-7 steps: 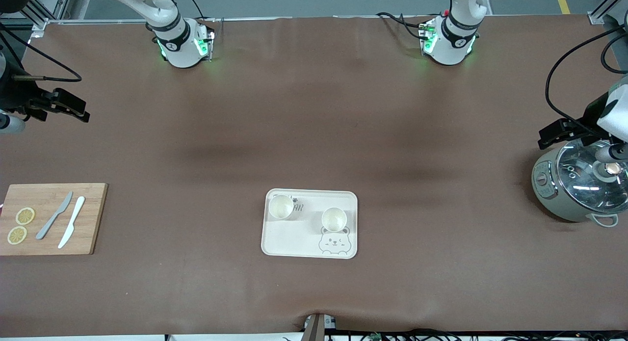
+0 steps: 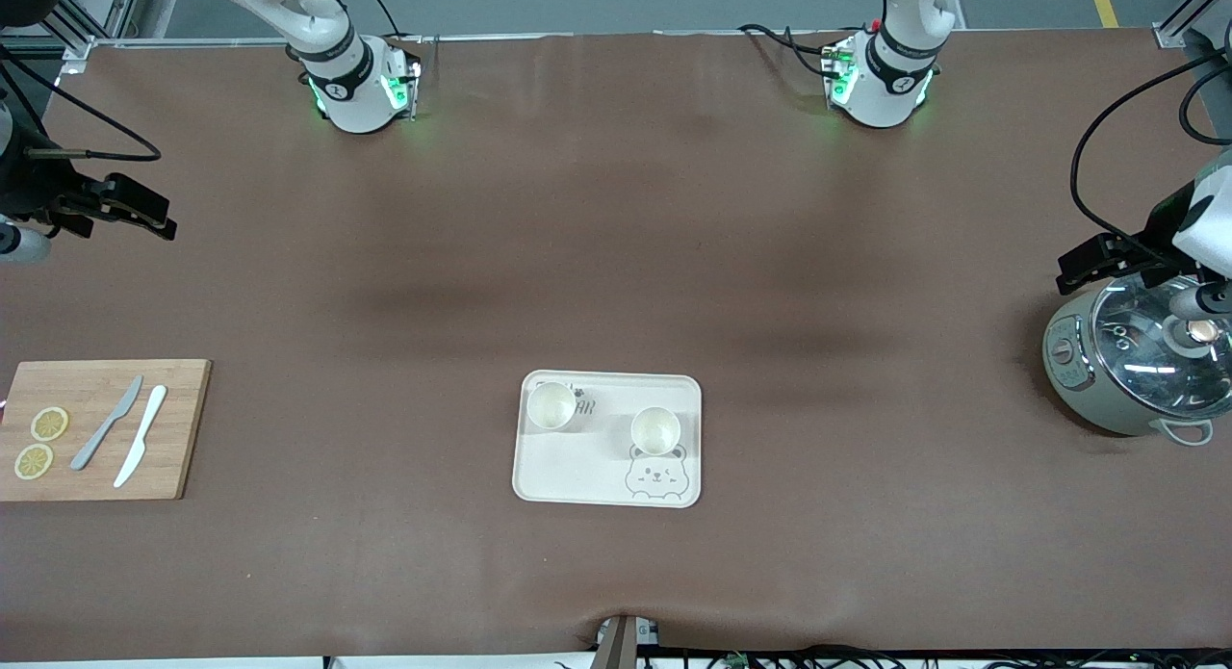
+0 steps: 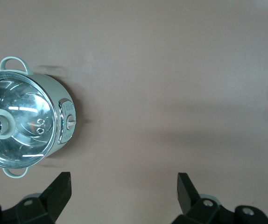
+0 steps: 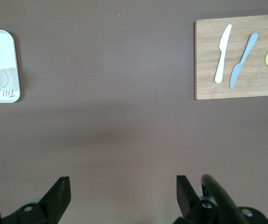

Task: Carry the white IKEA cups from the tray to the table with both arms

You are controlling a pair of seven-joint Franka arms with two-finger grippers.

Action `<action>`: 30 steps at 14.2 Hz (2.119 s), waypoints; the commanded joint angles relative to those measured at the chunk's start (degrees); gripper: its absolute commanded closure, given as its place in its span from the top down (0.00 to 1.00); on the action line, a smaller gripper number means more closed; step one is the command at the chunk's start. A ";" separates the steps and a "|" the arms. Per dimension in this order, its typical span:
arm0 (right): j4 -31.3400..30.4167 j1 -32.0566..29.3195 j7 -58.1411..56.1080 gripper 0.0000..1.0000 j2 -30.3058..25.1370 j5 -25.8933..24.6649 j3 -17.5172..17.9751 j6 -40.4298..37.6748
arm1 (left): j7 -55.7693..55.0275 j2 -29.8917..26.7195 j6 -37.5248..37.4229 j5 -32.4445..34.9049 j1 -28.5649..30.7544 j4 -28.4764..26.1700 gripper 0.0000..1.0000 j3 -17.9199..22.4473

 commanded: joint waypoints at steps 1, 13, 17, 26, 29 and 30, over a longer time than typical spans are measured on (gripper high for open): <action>0.46 -0.84 -0.72 1.00 0.02 -0.96 0.77 -0.56 | 0.64 0.39 0.05 0.17 0.38 0.97 1.00 -0.32; 0.38 -1.10 -0.63 1.00 0.90 -0.96 0.77 -0.21 | -0.59 1.00 1.10 -3.61 0.99 1.67 1.00 -1.55; 0.55 -0.66 -0.72 1.00 1.34 -0.70 0.77 0.58 | -2.61 0.91 0.40 -2.91 0.91 1.33 1.00 -2.43; 0.38 -1.19 -0.72 1.00 1.34 -0.78 0.77 0.23 | -21.14 6.34 2.60 -0.63 -6.63 9.29 1.00 -7.09; 0.38 -1.10 -0.63 1.00 1.52 -0.70 0.77 0.58 | -26.25 11.79 2.77 0.17 -9.90 13.88 1.00 -7.09; 0.38 -1.10 -0.63 1.00 1.52 -0.70 0.77 0.41 | -26.69 14.07 2.86 0.17 -10.95 16.07 1.00 -7.01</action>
